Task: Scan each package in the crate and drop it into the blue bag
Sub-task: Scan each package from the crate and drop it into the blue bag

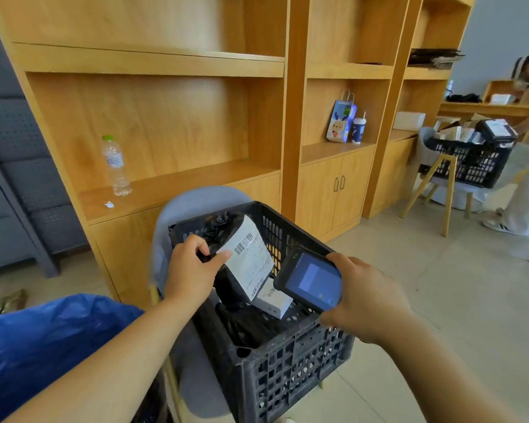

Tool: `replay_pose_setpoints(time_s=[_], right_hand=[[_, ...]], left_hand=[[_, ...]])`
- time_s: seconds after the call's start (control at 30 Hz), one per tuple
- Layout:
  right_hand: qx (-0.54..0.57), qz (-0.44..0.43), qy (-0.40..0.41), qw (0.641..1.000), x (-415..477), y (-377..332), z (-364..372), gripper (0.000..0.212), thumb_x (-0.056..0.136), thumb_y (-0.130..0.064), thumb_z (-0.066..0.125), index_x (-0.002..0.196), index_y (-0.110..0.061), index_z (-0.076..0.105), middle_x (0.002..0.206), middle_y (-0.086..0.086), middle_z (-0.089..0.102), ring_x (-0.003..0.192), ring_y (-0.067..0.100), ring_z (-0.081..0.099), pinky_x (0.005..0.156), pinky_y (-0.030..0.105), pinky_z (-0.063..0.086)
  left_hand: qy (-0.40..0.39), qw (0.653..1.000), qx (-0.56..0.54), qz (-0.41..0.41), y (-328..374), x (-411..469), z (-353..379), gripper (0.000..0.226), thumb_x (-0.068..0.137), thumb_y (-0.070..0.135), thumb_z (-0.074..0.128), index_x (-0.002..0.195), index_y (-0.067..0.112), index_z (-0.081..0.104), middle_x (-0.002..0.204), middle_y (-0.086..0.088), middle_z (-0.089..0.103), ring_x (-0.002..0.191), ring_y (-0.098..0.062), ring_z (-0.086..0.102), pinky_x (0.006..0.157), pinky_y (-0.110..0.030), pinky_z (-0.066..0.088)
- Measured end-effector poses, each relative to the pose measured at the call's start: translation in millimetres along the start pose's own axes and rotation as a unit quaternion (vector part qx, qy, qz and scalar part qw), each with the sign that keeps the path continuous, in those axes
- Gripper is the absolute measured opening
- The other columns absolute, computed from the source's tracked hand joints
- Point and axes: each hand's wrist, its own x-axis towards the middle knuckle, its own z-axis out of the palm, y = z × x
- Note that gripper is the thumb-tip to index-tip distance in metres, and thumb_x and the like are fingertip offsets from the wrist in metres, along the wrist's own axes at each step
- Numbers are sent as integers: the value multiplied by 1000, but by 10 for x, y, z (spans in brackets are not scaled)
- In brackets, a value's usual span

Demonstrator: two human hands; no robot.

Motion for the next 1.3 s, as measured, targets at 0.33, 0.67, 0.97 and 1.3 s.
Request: replay_pose_setpoints(time_s=[0.33,0.67,0.97,1.3], right_hand=[[0,-3,26,1000,-65,-37,-29,90,59,-51,71,136,-30,28,97,-9,49,79,13,48,56,26,40],[86,-87,72,990,38,-502,176,96,56,-55,76,136,-30,29,120,-9,53,99,17,54,71,33,49],[110,-206,40,971,182,-1468,414,92,58,-50,79,134,-29,33,117,-7,53,97,18,54,67,31,46],[121,-238,-33,963,196,-2109,676,81,58,-50,77,125,-32,36,103,-11,49,92,15,52,71,35,49]], left_hand=[[4,1000,-19,-9,41,-36,-109,42,79,32,75,70,18,37,67,2,37,57,-14,34,51,-25,28],[58,988,-126,-67,-122,-266,-879,36,79,32,74,69,28,40,79,-8,55,78,-39,64,65,-56,55],[202,973,52,-97,-1102,-645,-2155,44,76,33,76,63,33,34,71,5,41,63,-16,40,57,-34,36],[-100,902,308,-287,-1867,-949,-2462,24,84,40,67,78,17,65,82,4,62,82,-19,59,72,-33,49]])
